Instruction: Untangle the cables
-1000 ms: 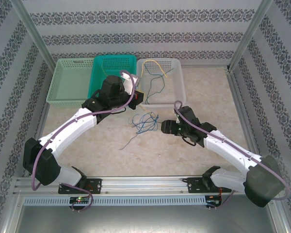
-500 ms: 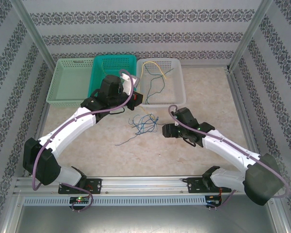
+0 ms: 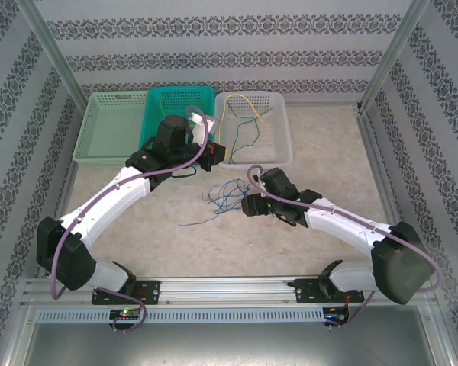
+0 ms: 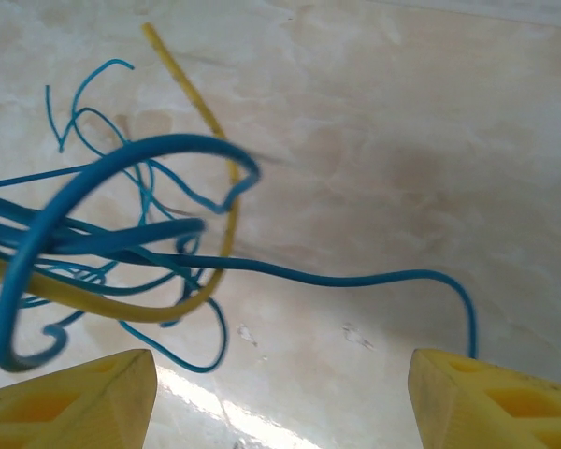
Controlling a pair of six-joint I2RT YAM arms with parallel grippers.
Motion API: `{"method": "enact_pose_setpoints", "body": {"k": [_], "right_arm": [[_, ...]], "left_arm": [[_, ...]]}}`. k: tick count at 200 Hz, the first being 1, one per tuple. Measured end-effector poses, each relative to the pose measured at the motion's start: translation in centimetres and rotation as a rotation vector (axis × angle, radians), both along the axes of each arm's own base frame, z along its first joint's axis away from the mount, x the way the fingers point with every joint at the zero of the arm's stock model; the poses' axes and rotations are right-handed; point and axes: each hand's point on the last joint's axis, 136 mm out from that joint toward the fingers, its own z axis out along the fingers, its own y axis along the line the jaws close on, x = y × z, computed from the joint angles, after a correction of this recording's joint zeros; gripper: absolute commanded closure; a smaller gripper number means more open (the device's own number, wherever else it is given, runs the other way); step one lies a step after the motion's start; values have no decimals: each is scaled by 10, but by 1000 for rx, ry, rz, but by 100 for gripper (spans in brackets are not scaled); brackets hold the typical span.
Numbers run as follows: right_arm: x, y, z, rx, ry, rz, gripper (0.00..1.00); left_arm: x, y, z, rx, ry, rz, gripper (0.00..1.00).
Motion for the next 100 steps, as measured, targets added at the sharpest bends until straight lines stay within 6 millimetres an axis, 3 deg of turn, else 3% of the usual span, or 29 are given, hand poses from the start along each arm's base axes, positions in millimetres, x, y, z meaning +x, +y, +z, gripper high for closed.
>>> {"method": "enact_pose_setpoints", "body": {"k": [22, 42, 50, 64, 76, 84, 100], "right_arm": [[2, 9, -6, 6, 1, 10, 29], [7, 9, -17, -18, 10, -5, 37], [10, 9, -21, -32, 10, -11, 46], [15, 7, -25, -53, 5, -26, 76], [18, 7, -27, -64, -1, -36, 93], [20, 6, -28, -70, -3, -40, 100], [24, 7, -29, -85, -3, -46, 100]], "left_arm": [[3, 2, 2, -25, 20, 26, 97], [6, 1, 9, -65, 21, 40, 97], [8, 0, 12, -80, 22, 46, 97], [10, 0, 15, -111, 24, 57, 97], [12, 0, 16, -130, 32, 66, 97], [13, 1, 16, -142, 37, 72, 97], [15, 3, 17, -158, 44, 83, 97]]}}
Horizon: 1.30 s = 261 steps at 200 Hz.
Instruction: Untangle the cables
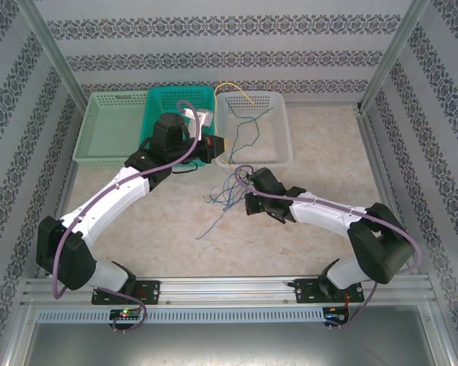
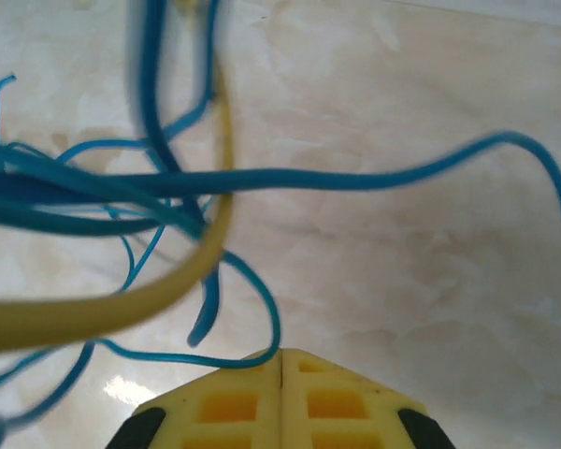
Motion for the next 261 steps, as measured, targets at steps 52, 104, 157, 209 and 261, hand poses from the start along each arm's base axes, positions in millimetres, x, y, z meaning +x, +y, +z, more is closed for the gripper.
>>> {"method": "enact_pose_setpoints", "body": {"k": [52, 104, 157, 209, 261], "right_arm": [[-3, -20, 2, -34, -10, -60, 47], [-1, -25, 54, 187, -157, -164, 25], [15, -11, 73, 316, -210, -211, 20], [53, 4, 49, 303, -220, -289, 19], [88, 15, 64, 368, -319, -363, 23]], "left_arm": [[3, 25, 4, -46, 30, 89, 99], [8, 26, -1, -138, 89, 144, 100], [12, 25, 5, -208, 109, 169, 100], [18, 15, 15, -319, 139, 153, 100], [15, 9, 16, -384, 171, 143, 100]]}}
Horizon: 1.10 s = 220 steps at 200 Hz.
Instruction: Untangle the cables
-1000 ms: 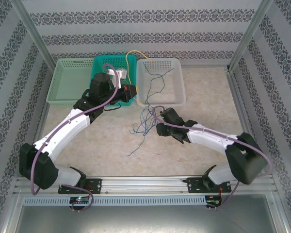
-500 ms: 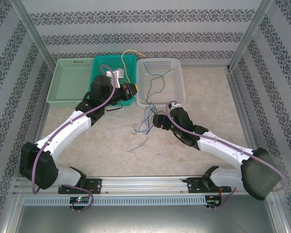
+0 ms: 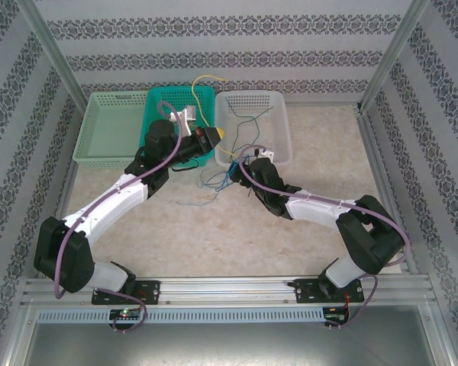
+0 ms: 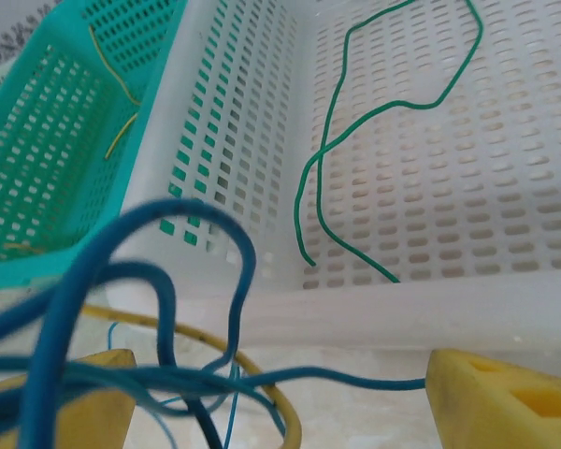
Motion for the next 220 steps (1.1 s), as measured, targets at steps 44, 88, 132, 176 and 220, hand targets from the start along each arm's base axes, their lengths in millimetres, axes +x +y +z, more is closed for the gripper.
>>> {"method": "enact_pose_setpoints", "body": {"k": [44, 88, 132, 176, 220], "right_arm": [[8, -9, 3, 13, -14, -42, 67], [10, -10, 3, -50, 26, -1, 78], [-17, -18, -23, -195, 144, 97, 78], [-50, -44, -51, -342, 262, 146, 76], [-73, -61, -78, -411, 357, 159, 77]], "left_arm": [[-4, 2, -1, -1, 3, 0, 100], [-11, 9, 8, 15, -23, 10, 99], [-13, 21, 25, 77, -59, 27, 98], [-5, 42, 43, 101, -85, 76, 97], [-1, 77, 54, 126, -81, 161, 97]]}}
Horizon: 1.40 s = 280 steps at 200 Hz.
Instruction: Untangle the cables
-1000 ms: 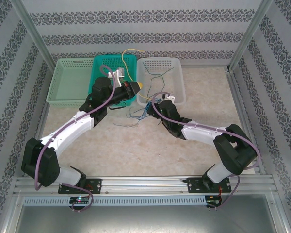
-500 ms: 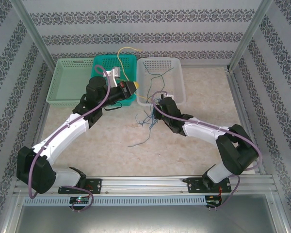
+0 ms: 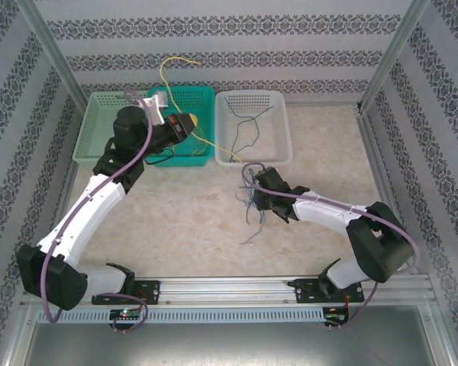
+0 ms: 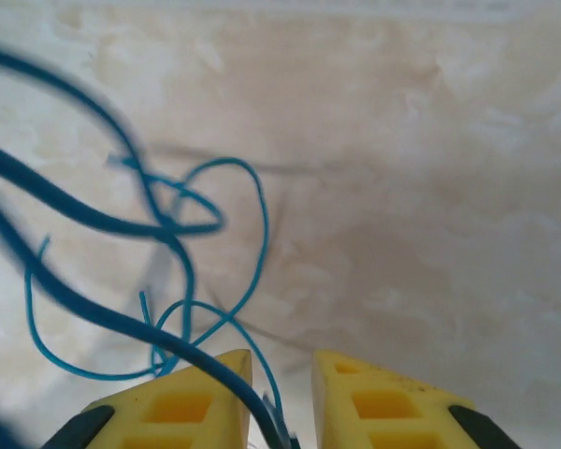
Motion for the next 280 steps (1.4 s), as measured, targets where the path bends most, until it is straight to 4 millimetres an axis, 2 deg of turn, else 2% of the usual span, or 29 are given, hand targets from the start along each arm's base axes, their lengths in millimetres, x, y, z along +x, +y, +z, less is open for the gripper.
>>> {"method": "enact_pose_setpoints", "body": {"k": [19, 40, 63, 102, 132, 150, 177, 210, 234, 240, 256, 273, 280], "right_arm": [[-3, -7, -5, -14, 15, -11, 80], [-5, -10, -8, -29, 27, -11, 86], [-7, -13, -9, -47, 30, -6, 100], [-5, -27, -9, -46, 29, -41, 100], [-8, -45, -10, -55, 39, -87, 100], [-9, -49, -10, -61, 47, -98, 100], [-10, -50, -11, -71, 59, -99, 100], [-7, -52, -13, -89, 66, -103, 100], [-7, -52, -12, -94, 68, -100, 100], [-7, -52, -12, -94, 68, -100, 95], [-8, -49, -11, -92, 70, -91, 71], [-11, -45, -10, -107, 82, -64, 34], [-12, -43, -9, -109, 84, -55, 32]], "left_arm": [[-3, 16, 8, -1, -10, 38, 97], [-10, 23, 15, -3, -23, 54, 97], [-14, 27, 16, 1, -17, 68, 97], [-13, 34, 6, 18, 25, 88, 97], [-1, 74, -1, 26, 53, 192, 97], [3, 95, -2, 24, 64, 239, 97], [1, 114, 5, 9, 52, 281, 97], [-5, 121, 21, -9, 14, 289, 97], [-6, 136, 33, -14, -12, 327, 97], [-6, 139, 38, -14, -21, 331, 97], [-7, 138, 50, -17, -43, 324, 97], [-7, 137, 53, -19, -49, 315, 97], [-6, 137, 51, -18, -44, 315, 97]]}}
